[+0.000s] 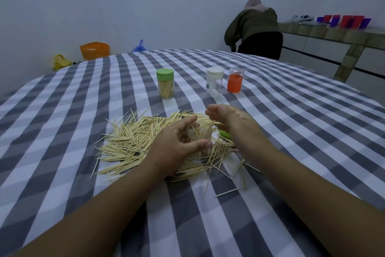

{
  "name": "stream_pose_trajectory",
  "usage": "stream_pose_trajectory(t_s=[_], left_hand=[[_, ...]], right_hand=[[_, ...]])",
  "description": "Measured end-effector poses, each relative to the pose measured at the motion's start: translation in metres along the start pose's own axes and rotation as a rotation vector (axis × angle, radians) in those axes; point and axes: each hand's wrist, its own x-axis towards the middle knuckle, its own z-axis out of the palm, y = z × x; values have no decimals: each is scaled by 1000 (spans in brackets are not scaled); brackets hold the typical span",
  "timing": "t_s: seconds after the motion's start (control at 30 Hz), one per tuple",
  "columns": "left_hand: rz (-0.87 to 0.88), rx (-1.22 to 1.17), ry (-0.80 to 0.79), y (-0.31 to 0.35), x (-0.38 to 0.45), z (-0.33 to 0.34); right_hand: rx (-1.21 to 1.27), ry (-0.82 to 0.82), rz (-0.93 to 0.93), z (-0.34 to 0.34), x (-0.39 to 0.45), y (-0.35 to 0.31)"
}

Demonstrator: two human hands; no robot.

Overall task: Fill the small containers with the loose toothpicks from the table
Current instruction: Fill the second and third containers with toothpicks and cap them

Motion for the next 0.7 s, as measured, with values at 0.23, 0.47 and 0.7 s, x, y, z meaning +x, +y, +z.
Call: stream_pose_trajectory(t_s=[0.23, 0.47, 0.7], left_hand=[[-8, -29, 4, 0, 0, 1], [9, 11, 14, -1, 1, 0], [9, 18, 27, -1, 0, 1]], right_hand=[[-368, -231, 118, -29, 10, 7], [-854, -470, 17, -38, 9, 1], [-996, -712, 112, -41, 4, -5]])
